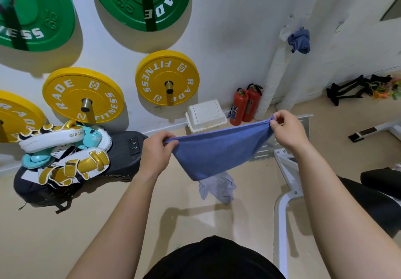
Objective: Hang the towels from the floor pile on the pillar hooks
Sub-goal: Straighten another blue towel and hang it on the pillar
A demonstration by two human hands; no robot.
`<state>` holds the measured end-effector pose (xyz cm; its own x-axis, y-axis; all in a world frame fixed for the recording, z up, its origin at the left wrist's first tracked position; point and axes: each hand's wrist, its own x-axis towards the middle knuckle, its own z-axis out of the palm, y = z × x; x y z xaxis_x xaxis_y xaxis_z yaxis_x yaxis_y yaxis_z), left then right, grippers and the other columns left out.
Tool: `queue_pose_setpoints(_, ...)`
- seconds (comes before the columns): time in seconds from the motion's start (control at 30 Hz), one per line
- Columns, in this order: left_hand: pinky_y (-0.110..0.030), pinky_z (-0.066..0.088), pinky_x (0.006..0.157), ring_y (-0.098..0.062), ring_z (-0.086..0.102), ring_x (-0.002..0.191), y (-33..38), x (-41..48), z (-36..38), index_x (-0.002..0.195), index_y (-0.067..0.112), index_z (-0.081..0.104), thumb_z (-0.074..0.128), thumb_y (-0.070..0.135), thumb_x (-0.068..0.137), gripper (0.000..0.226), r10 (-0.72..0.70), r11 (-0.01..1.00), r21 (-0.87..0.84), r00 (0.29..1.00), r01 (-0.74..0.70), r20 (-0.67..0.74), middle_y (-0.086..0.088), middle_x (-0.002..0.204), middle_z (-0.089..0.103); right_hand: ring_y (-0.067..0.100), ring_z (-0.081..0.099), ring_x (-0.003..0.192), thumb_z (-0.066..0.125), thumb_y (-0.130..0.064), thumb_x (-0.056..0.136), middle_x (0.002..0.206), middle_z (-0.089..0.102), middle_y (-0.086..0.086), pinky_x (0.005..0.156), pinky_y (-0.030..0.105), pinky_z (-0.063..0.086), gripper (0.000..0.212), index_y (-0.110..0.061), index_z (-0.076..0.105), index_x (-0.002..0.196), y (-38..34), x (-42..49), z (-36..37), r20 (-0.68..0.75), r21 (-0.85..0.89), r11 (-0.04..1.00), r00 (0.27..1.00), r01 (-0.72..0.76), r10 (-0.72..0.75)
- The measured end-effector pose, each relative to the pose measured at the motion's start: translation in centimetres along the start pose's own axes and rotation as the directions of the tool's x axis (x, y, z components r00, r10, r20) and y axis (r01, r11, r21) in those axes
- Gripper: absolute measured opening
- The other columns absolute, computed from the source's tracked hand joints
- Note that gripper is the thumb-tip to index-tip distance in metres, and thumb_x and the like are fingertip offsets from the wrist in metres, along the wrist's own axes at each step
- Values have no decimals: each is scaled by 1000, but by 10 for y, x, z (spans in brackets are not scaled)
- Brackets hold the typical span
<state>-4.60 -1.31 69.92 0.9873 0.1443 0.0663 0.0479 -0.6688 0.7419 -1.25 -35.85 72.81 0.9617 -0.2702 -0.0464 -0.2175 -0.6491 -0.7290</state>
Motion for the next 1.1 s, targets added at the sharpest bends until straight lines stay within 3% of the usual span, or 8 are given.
queue_pose_setpoints(0.1, -23, 41, 70, -15, 60, 84, 8, 7, -2, 92, 21, 72, 66, 21, 93, 6, 51, 999, -3, 990, -52, -134, 7, 85, 68, 26, 57, 86, 55, -15, 98, 91, 64, 6, 73, 29, 35, 7, -13, 59, 93, 16, -6, 7, -34, 39, 994, 994, -101, 102)
queue_pose_setpoints(0.23, -29, 46, 75, -15, 61, 88, 27, 11, 6, 99, 19, 67, 59, 26, 97, 10, 6, 993, -120, 993, -20, -117, 3, 94, 69, 32, 59, 96, 55, -15, 97, 92, 61, 8, 75, 30, 35, 9, -12, 57, 88, 34, -15, 25, -69, 23, 974, 972, -224, 225)
queue_pose_setpoints(0.4, -28, 39, 76, -19, 57, 90, 21, 16, 6, 104, 15, 62, 55, 24, 100, 12, -60, 990, -138, 980, 34, -188, 1, 96, 65, 23, 56, 87, 52, -14, 98, 89, 62, 0, 78, 33, 40, 8, -16, 57, 91, 30, -27, 28, -68, 236, 968, 992, -89, 108)
queue_pose_setpoints(0.53, -25, 36, 71, -19, 56, 92, 12, 17, 3, 105, 14, 63, 55, 23, 101, 13, -87, 992, -107, 982, 70, -168, 0, 98, 64, 14, 47, 74, 50, -17, 101, 75, 54, -6, 71, 31, 36, 11, -19, 54, 91, 24, -27, 24, -83, 344, 939, 996, -14, 45)
queue_pose_setpoints(0.77, -10, 36, 58, -7, 59, 75, 18, 12, 8, 97, 16, 67, 68, 29, 93, 14, -219, 960, -220, 956, 175, -195, 3, 83, 67, 17, 51, 74, 52, -16, 99, 79, 59, 3, 68, 30, 36, 6, -13, 57, 97, 20, -27, 30, -177, 346, 935, 972, -84, 153)
queue_pose_setpoints(0.87, -21, 43, 61, -10, 58, 67, 16, 8, 16, 85, 17, 66, 74, 35, 85, 20, -332, 925, -262, 920, 275, -209, 3, 71, 64, 21, 54, 78, 56, -19, 98, 78, 58, 0, 73, 29, 37, 8, -14, 60, 93, 19, -33, 39, -217, 370, 914, 941, -166, 259)
queue_pose_setpoints(0.97, -28, 45, 67, -17, 57, 67, 22, -7, 33, 80, 15, 66, 75, 32, 82, 19, -378, 898, -298, 914, 324, -146, 2, 67, 63, 21, 54, 77, 58, -22, 95, 72, 55, -5, 75, 33, 44, 9, -18, 60, 88, 14, -49, 58, -161, 466, 856, 931, -222, 329)
queue_pose_setpoints(1.1, -27, 48, 64, -13, 56, 61, 35, -33, 61, 77, 19, 68, 77, 31, 80, 16, -359, 877, -336, 933, 343, 16, 5, 63, 63, 19, 60, 73, 64, -31, 85, 67, 61, -10, 80, 56, 57, 7, -32, 64, 78, 9, -74, 87, 43, 543, 804, 964, -245, 264)
